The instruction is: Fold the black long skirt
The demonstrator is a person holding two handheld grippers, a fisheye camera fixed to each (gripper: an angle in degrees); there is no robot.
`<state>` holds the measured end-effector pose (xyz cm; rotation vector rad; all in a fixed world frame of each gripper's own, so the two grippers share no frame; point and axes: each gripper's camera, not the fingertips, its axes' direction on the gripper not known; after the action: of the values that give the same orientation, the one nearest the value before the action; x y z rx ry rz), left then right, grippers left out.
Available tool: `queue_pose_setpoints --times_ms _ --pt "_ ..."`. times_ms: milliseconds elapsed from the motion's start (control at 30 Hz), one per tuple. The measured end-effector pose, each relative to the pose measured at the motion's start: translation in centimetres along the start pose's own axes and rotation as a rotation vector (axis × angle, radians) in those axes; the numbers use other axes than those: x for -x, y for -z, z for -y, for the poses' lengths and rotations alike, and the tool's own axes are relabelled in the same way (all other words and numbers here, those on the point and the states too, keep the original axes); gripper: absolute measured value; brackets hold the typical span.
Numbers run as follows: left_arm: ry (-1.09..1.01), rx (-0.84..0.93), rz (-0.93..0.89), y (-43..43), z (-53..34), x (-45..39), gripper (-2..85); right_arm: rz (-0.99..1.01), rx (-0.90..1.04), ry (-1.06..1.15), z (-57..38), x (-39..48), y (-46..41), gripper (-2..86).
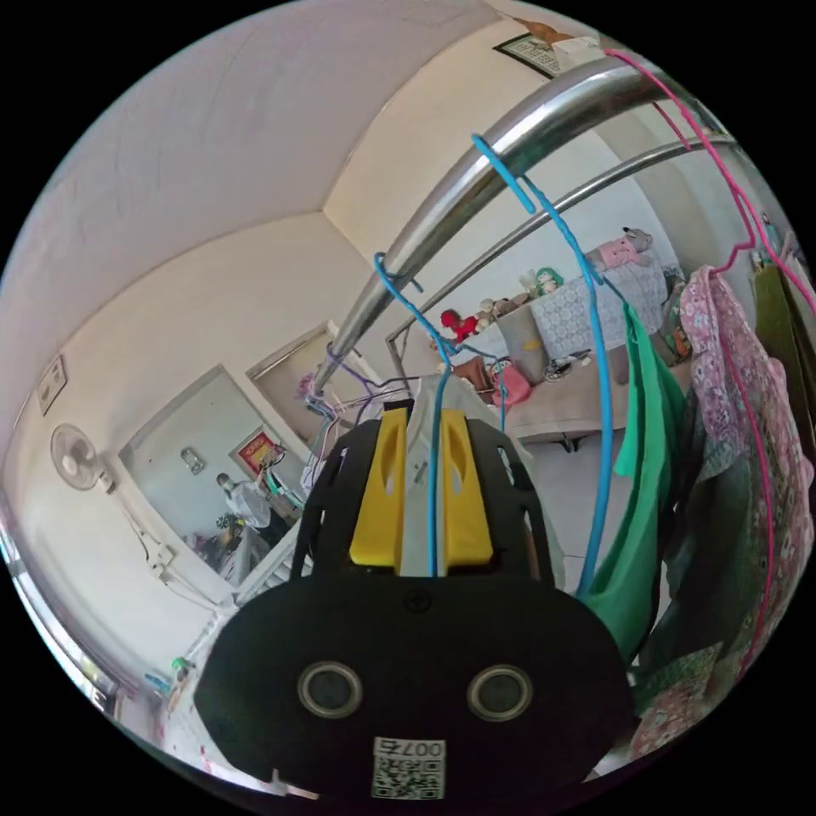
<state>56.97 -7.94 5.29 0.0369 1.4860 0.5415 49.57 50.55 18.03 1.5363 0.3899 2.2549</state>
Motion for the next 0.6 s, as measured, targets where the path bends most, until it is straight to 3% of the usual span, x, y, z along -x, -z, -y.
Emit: queue_pose_setpoints --times_ms 200,300,433,600 --pt "0.224 -0.15 0.196 5.7 -1.8 3.3 6.8 0.114 0.013 0.321 -11.4 2.7 5.2 7.5" --pt "0.374 -0.231 0.388 10.1 -3.8 5.0 6.9 0.268 0.051 0.536 -17.5 7.4 5.8 7.8" --pt "0.555 -0.368 0.563 16.5 -6.5 7.9 7.4 0.543 0.155 0.759 -26.7 14.1 6.6 7.7" --pt "0.678 -0.435 0.631 21.5 -8.2 13.1 9.5 0.992 0.497 0.837 -36.9 19.0 9.9 8.1"
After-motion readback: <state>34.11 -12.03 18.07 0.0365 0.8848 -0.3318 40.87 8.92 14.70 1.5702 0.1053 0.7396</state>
